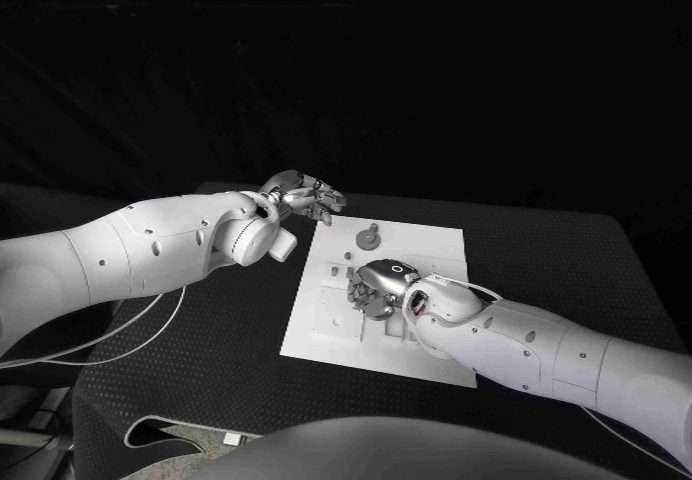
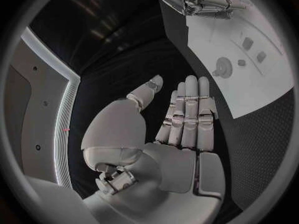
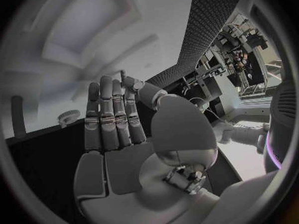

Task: Assemble the parts on the task board

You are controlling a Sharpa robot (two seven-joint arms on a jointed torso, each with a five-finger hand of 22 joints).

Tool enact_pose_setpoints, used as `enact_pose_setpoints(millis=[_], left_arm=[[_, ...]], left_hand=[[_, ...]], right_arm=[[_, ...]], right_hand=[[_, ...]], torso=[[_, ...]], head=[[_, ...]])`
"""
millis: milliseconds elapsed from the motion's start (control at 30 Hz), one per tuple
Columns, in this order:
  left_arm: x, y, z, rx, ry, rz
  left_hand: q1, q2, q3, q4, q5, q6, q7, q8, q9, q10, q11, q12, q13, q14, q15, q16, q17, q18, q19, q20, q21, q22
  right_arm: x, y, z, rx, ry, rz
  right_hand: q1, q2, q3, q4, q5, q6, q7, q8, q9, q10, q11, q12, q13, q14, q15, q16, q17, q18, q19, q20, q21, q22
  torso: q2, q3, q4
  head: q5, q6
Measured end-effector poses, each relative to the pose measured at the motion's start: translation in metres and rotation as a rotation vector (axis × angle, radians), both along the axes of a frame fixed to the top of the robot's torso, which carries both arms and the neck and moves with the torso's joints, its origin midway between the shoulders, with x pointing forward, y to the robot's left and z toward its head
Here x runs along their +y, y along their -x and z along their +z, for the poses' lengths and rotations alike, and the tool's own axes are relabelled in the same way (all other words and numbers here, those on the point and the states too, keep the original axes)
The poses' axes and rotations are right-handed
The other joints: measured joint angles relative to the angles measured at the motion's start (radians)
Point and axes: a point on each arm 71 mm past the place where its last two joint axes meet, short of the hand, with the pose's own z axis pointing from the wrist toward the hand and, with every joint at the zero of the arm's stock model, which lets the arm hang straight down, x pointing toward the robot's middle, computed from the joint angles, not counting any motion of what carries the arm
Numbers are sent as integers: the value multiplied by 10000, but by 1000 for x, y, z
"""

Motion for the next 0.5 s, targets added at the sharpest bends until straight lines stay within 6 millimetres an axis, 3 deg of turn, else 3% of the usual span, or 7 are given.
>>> enact_pose_setpoints(millis=[233, 300, 500], left_arm=[[0, 0, 1, -9, 1, 0], [0, 0, 1, -10, 0, 3], [0, 0, 1, -13, 1, 4]], left_hand=[[0, 0, 0, 0, 0, -36, 36, 0, 0, -10, -9, 0, 0, 0, 0, -39, 9, 0, 0, 0, 0, 0], [0, 0, 0, 0, 0, -36, 36, 0, 0, -10, -9, 0, 0, 22, -22, -39, 9, 0, 0, 0, 0, -3], [0, 0, 0, 0, 0, -36, 36, 0, 1, -10, -10, 0, 0, 27, -27, -39, 20, 0, 23, -22, 0, -9]], right_arm=[[2, 1, 0, -2, -16, 40], [2, 1, 0, 3, -21, 51], [3, 1, 0, -14, -43, 52]], right_hand=[[0, 0, 0, 0, 0, 0, 0, -23, 10, 0, 0, 0, -2, 0, 0, 0, 8, 16, 0, 0, 0, -1], [0, 0, 0, 0, 0, 0, 0, -24, 10, 0, 0, 0, -2, 0, 0, 0, 8, 154, 0, 0, 0, -1], [0, 0, 0, 0, 0, 0, 0, -24, 11, 0, 1, -37, 7, 0, 0, 0, 8, 154, 0, 0, 0, -1]], torso=[[1, 1, 0], [1, 1, 0], [0, 0, -2]], head=[[18, -14], [23, -18], [37, -27]])
